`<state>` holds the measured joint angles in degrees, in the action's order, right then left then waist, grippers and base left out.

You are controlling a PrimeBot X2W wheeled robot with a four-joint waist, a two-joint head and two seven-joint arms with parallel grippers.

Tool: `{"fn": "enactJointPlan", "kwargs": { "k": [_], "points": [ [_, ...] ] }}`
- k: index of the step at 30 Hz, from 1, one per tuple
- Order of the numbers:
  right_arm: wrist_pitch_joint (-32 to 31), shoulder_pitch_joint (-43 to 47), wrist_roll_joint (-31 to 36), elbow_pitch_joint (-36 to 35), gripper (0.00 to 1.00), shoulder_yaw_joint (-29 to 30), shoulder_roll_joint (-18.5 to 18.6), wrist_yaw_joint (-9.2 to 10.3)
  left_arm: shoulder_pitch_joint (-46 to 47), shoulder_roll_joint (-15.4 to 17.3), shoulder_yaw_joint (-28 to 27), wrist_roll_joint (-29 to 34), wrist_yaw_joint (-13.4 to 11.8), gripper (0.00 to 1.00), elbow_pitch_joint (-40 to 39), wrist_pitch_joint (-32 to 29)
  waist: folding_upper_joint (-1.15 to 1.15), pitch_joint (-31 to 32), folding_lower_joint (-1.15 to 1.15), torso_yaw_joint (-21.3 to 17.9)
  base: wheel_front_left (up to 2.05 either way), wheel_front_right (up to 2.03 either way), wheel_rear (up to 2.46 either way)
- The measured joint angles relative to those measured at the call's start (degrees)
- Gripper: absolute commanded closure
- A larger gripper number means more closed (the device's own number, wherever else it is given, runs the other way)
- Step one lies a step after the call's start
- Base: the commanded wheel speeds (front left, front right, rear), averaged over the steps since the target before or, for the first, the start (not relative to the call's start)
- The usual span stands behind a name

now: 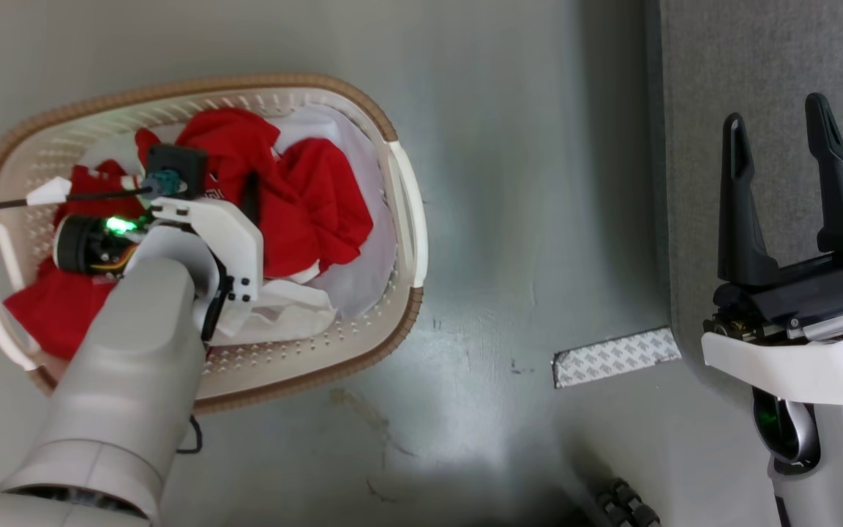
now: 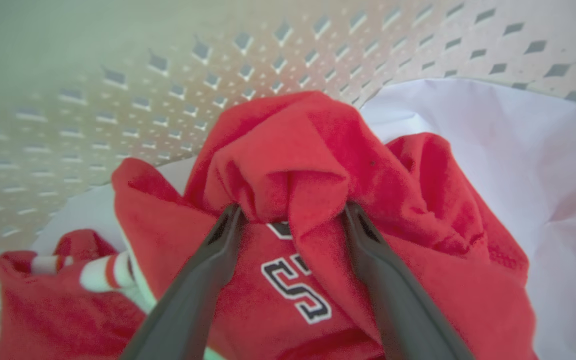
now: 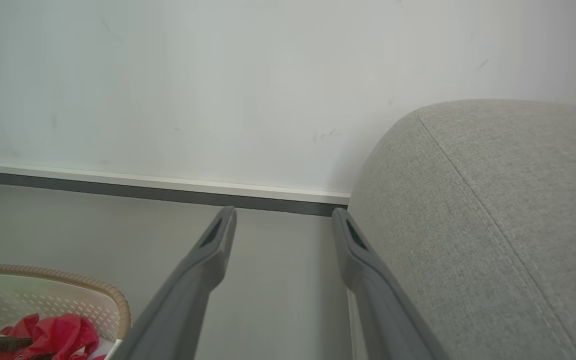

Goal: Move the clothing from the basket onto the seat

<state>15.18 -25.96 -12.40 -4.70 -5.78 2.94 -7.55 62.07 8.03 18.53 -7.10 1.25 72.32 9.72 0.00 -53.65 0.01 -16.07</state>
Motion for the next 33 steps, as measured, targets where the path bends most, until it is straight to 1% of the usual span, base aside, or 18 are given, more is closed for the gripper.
{"fn": "enactJointPlan", "kwargs": {
  "k": [1, 2, 3, 7, 10, 14, 16, 18, 24, 28, 33],
  "points": [
    [0.0, 0.0, -0.2, -0.1, 0.0, 0.0, 0.0, 0.0, 0.3, 0.1, 0.2, 0.0, 0.5, 0.0, 0.0, 0.4, 0.0, -0.6, 0.0, -0.2, 0.0, 0.0, 0.0],
    [0.0, -0.1, -0.2, -0.2, 0.0, 0.0, 0.0, 0.0, 0.4, 0.2, 0.3, 0.0, 0.5, 0.61, 0.1, 0.6, 0.0, -1.1, 0.0, -0.4, 0.0, 0.0, 0.0],
    [0.0, 0.0, -0.2, -0.3, 0.0, 0.1, 0.0, 0.0, 0.6, 0.3, 0.4, 0.0, 1.0, 1.0, 0.2, 1.0, 0.0, -1.6, 0.0, -0.6, 0.0, 0.0, 0.0],
    [0.0, 0.0, -0.2, -0.1, 0.0, 0.3, 0.0, 0.0, 0.9, 0.3, 0.9, -0.1, 2.4, 1.0, 0.4, 2.3, 0.0, -2.6, 0.0, -0.4, 0.0, 0.0, 0.0],
    [0.0, 0.0, 0.3, 0.6, 0.0, 0.6, 0.0, 0.0, 0.8, -0.7, 0.4, -1.4, 3.4, 1.0, -0.2, 3.8, 0.0, -1.9, 0.0, 0.6, 0.0, 0.0, 0.0],
    [0.0, 0.0, 1.4, 1.4, 0.0, 1.1, 0.0, 0.0, -1.0, -1.7, 0.4, -2.1, 4.8, 1.0, -2.2, 5.0, 0.0, 0.1, 0.0, 2.2, 0.0, 0.0, 0.0],
    [0.0, 0.1, 1.7, 1.9, 0.0, 1.3, -0.1, 0.0, -2.6, -2.1, 0.2, -3.6, 5.3, 1.0, -3.6, 5.1, 0.0, 1.6, -0.01, 3.0, 0.0, 0.0, 0.0],
    [0.0, 0.4, 2.0, 2.6, 0.0, 1.6, -0.1, 0.0, -4.7, -2.5, 0.2, -4.2, 5.5, 1.0, -6.7, 5.3, 0.0, 3.4, -0.01, 3.9, 0.0, 0.0, 0.0],
    [0.0, 4.5, 3.4, 6.0, 0.0, 3.2, -0.1, 0.0, -14.2, -4.2, 0.8, -7.5, 6.0, 1.0, -15.4, 5.4, 0.0, 10.9, -0.01, 6.6, 0.0, 0.0, 0.0],
    [0.0, 8.1, 3.8, 7.7, 0.0, 4.6, -0.1, 0.0, -20.6, -4.5, 2.5, -9.0, 6.1, 1.0, -20.7, 5.4, 0.0, 17.3, -0.01, 8.3, 0.0, 0.0, 0.0],
    [0.0, 13.4, 4.6, 9.5, 0.0, 5.8, -0.1, 0.0, -28.3, -4.8, 3.0, -11.1, 6.1, 1.0, -28.3, 5.4, 0.0, 26.1, -0.03, 10.0, 0.0, 0.0, 0.0]
  ]
}}
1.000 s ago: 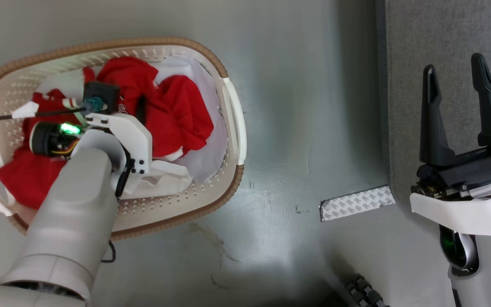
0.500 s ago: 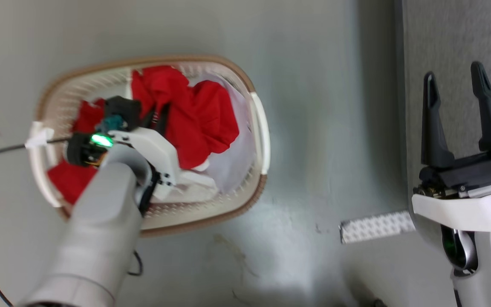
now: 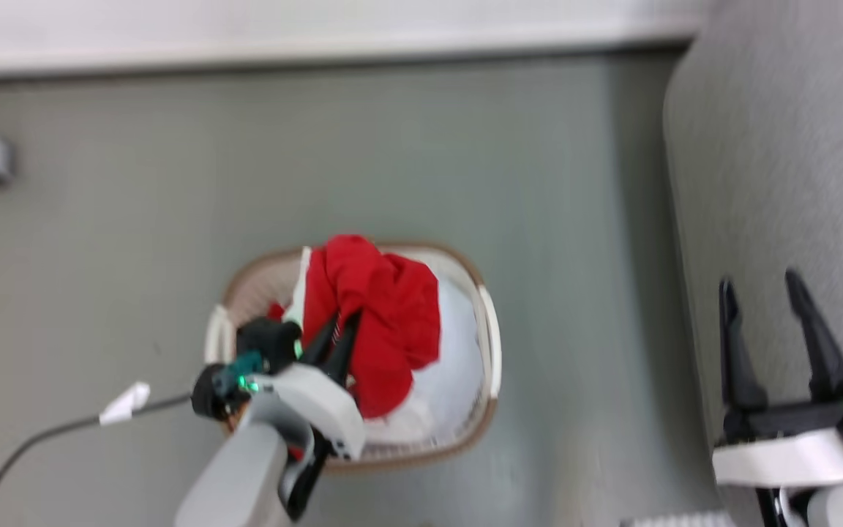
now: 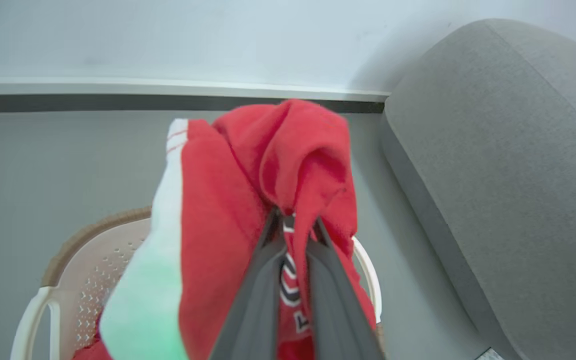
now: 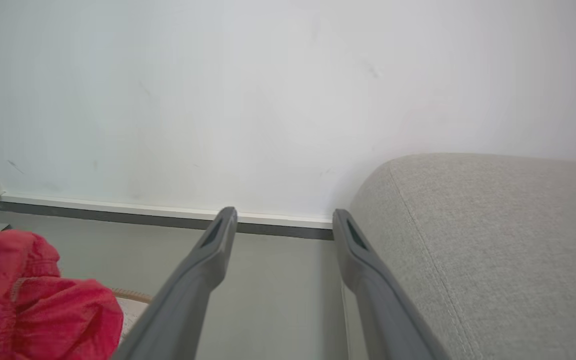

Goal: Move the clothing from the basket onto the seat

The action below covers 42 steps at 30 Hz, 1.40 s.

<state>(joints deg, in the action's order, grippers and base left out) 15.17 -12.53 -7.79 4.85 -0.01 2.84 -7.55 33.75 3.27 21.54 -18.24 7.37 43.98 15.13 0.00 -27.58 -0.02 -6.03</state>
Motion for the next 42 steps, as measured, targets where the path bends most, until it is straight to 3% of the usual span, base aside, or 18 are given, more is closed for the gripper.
{"fn": "enactJointPlan", "kwargs": {
  "k": [9, 17, 29, 42],
  "points": [
    [0.0, 7.7, 0.8, 1.1, 0.0, 1.0, 0.4, 0.0, -11.3, 2.2, -0.1, 0.0, -0.2, 1.0, -14.0, 0.0, 0.0, 14.7, -0.01, 2.7, 0.0, 0.0, 0.0],
    [0.0, 12.8, -0.2, 1.9, 0.0, 0.2, 1.7, 0.0, -19.2, 5.5, -0.4, -0.4, -2.0, 1.0, -23.7, -2.4, 0.0, 24.8, -0.01, 4.3, 0.0, 0.0, 0.0],
    [0.0, 13.6, -3.1, 1.7, 0.0, -5.1, 4.2, 0.0, -23.3, 7.4, -0.1, -1.0, -3.9, 1.0, -32.4, -7.1, 0.0, 29.9, 0.01, 5.8, 0.0, 0.0, 0.0],
    [0.0, 5.0, -10.2, 2.2, 0.0, -27.3, 11.8, 0.0, -21.1, 7.0, 4.9, -0.7, -2.5, 1.0, -37.9, -10.7, 0.0, 28.9, 0.02, 5.8, 0.0, 0.0, 0.0]
  ]
}}
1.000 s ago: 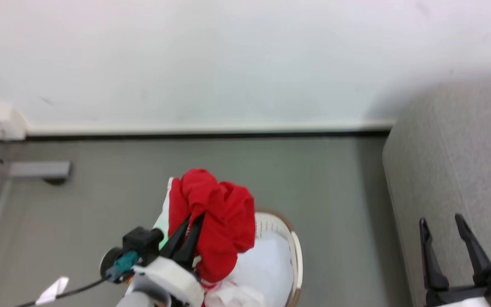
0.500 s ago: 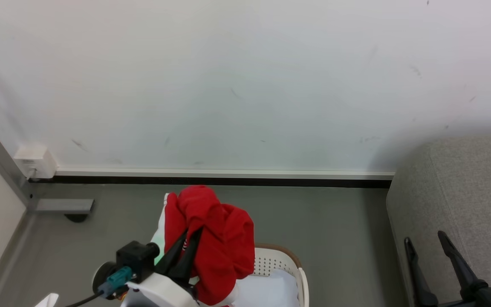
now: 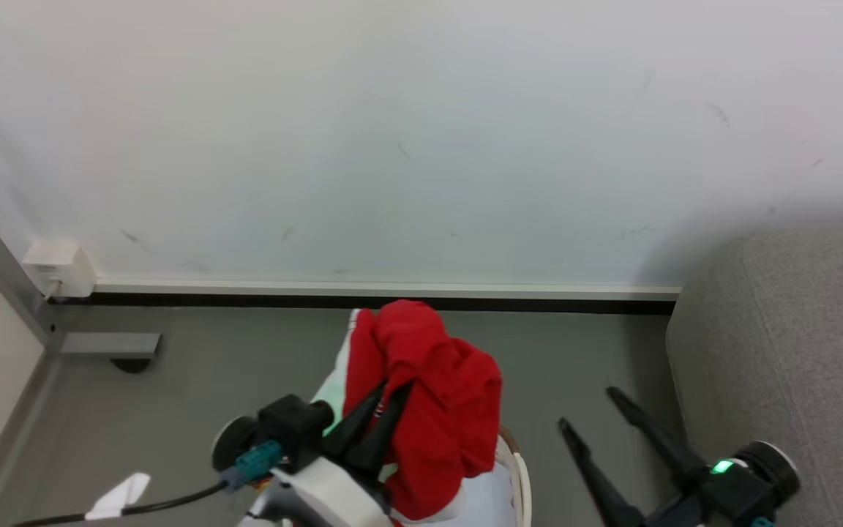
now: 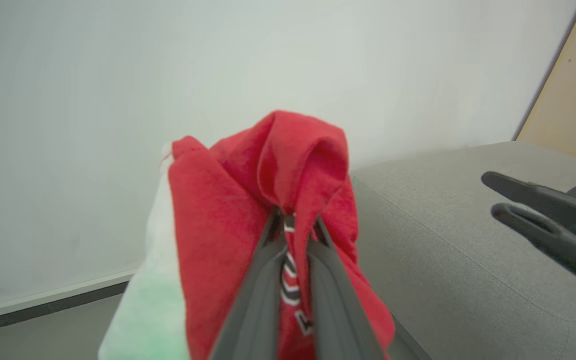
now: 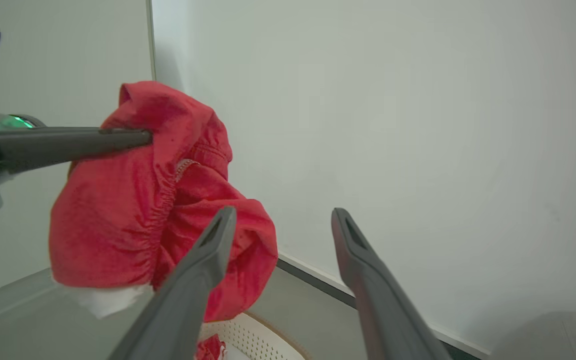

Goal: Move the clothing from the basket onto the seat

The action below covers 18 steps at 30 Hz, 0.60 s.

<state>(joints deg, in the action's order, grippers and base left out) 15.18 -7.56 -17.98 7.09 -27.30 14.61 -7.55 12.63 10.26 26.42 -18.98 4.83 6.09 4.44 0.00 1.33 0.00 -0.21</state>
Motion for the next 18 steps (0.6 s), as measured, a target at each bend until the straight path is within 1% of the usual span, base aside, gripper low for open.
{"fn": "enactJointPlan", "kwargs": {
  "k": [3, 7, 12, 15, 18],
  "points": [
    [0.0, -3.4, -2.0, 0.4, 0.0, -6.0, 1.5, 0.0, 1.5, -0.8, 2.5, 0.3, 0.8, 1.0, -0.4, -0.6, 0.0, -0.5, 0.0, -0.1, 0.0, 0.0, 0.0],
    [0.0, -7.5, -4.2, 1.3, 0.0, -12.0, 2.7, -0.01, 3.3, -2.1, 6.2, 0.5, 1.6, 1.0, -0.6, -0.9, 0.0, -0.9, 0.0, -0.3, 0.0, 0.0, 0.0],
    [0.0, -10.8, -6.4, 3.0, 0.0, -15.4, 3.5, 0.0, 4.4, -3.2, 9.8, 0.4, 2.0, 1.0, -0.9, -1.3, 0.0, -1.0, 0.0, -0.5, 0.0, 0.0, 0.0],
    [0.0, -11.9, -7.4, 4.2, 0.0, -17.6, 4.0, 0.0, 4.7, -3.5, 11.6, -0.9, 2.2, 1.0, -1.3, -1.5, 0.0, -0.9, 0.0, -0.7, 0.0, 0.0, 0.0],
    [0.0, -12.3, -9.6, 5.3, 0.0, -20.7, 4.4, 0.0, 4.7, -3.5, 13.3, -3.6, 2.3, 1.0, -1.7, -1.9, 0.0, -0.6, 0.0, -0.8, 0.0, 0.0, 0.0]
  ]
}}
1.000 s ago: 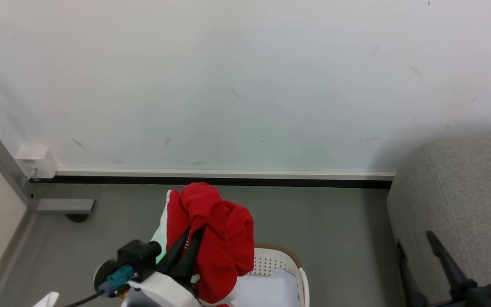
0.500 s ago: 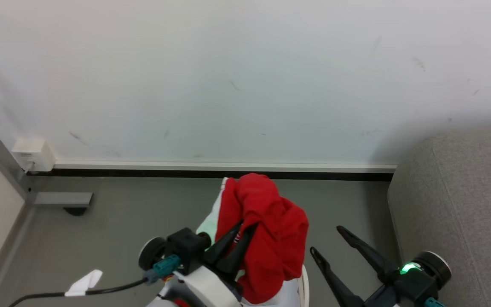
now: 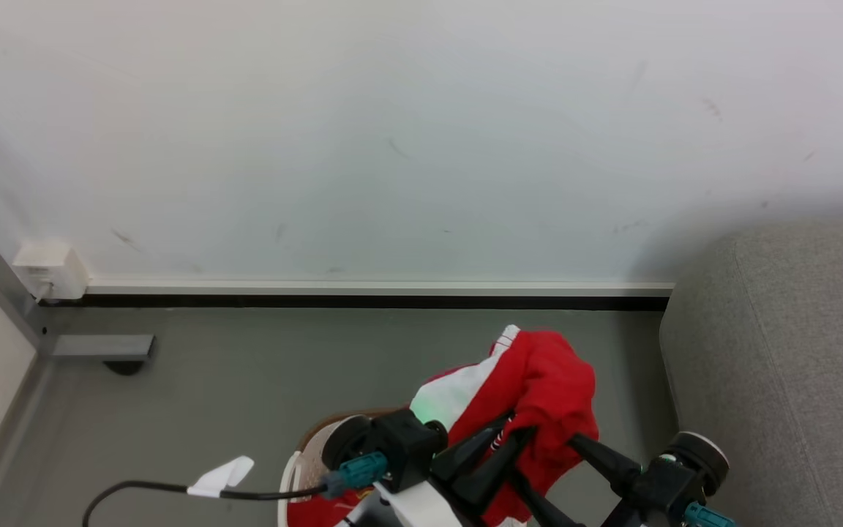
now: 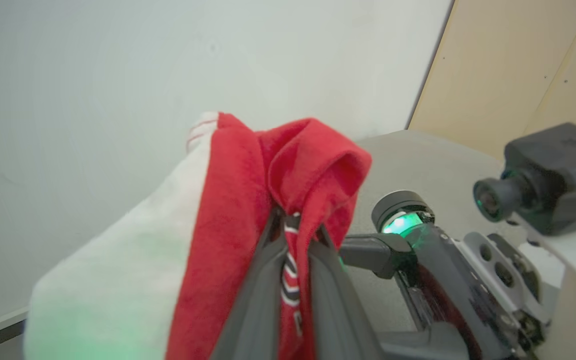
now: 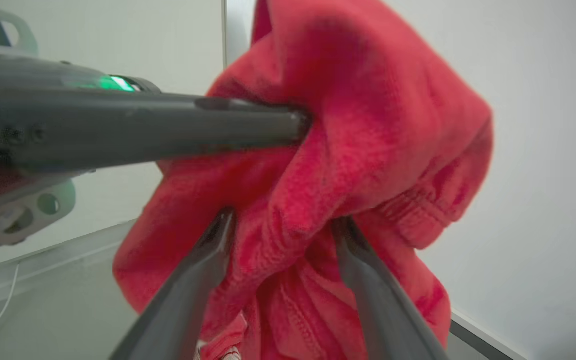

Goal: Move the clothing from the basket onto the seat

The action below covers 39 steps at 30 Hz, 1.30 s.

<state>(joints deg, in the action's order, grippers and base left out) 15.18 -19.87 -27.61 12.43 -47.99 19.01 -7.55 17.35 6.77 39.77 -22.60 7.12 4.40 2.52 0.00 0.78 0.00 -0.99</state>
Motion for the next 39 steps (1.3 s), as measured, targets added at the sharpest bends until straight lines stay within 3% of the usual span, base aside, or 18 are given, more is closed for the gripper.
{"fn": "enactJointPlan", "kwargs": {
  "k": [1, 2, 3, 4, 10, 11, 12, 14, 25, 39],
  "points": [
    [0.0, 0.0, -0.9, 0.4, 0.0, -0.9, 0.2, 0.0, 0.0, 0.1, 0.4, -0.4, 0.1, 1.0, -0.1, -0.2, 0.0, 0.2, 0.0, 0.0, 0.0, 0.0, 0.0],
    [0.0, -0.1, -1.7, 0.6, 0.59, -1.6, 0.4, 0.0, 0.0, 0.2, 0.8, -0.9, 0.1, 1.0, -0.2, -0.4, 0.0, 0.3, 0.0, 0.0, 0.0, 0.0, 0.0],
    [0.0, -0.4, -2.8, 0.6, 0.89, -2.2, 0.6, 0.0, 0.0, 0.4, 1.0, -1.5, 0.1, 1.0, -0.3, -0.4, 0.0, 0.4, 0.0, 0.0, 0.0, 0.0, 0.0],
    [0.0, -0.8, -3.7, 0.5, 1.0, -2.6, 0.6, 0.0, 0.1, 0.5, 1.3, -2.2, 0.2, 1.0, -0.3, -0.5, 0.0, 0.4, 0.0, 0.0, 0.0, 0.0, 0.0],
    [0.0, -1.7, -6.3, -0.2, 1.0, -2.9, 1.4, 0.0, 0.5, 1.3, 1.9, -3.3, 0.2, 1.0, 0.1, -0.5, 0.0, 0.6, 0.0, 0.0, 0.0, 0.0, 0.0],
    [0.0, -1.7, -6.4, -0.4, 1.0, -2.4, 1.4, 0.0, 0.7, 1.4, 1.9, -3.3, 0.2, 0.67, 0.3, -0.4, 0.0, 0.6, 0.0, 0.0, 0.0, 0.0, 0.0],
    [0.0, -1.8, -6.5, -0.5, 1.0, -2.0, 1.5, -0.01, 0.7, 1.4, 1.7, -3.3, 0.0, 0.49, 0.5, -0.2, 0.0, 0.6, 0.0, 0.0, 0.0, 0.0, 0.0],
    [0.0, -1.8, -6.7, -0.9, 1.0, -1.2, 1.7, 0.0, 0.9, 1.7, 1.7, -3.1, -0.5, 0.0, 0.9, 0.3, 0.0, 0.5, 0.0, -0.1, 0.0, 0.0, 0.0],
    [0.0, 0.2, -6.1, -2.0, 1.0, 6.1, 2.3, 0.0, 0.8, 2.3, 1.2, -2.1, -2.5, 0.0, 5.1, 3.4, 0.0, -0.2, 0.0, -3.7, 0.0, 0.0, 0.0],
    [0.0, 2.3, -3.9, -4.0, 1.0, 12.7, 3.8, 0.0, 1.7, 0.7, 2.5, -2.0, -2.5, 0.0, 8.8, 6.4, 0.0, -2.6, 0.0, -14.7, 0.0, 0.0, 0.0]
  ]
}}
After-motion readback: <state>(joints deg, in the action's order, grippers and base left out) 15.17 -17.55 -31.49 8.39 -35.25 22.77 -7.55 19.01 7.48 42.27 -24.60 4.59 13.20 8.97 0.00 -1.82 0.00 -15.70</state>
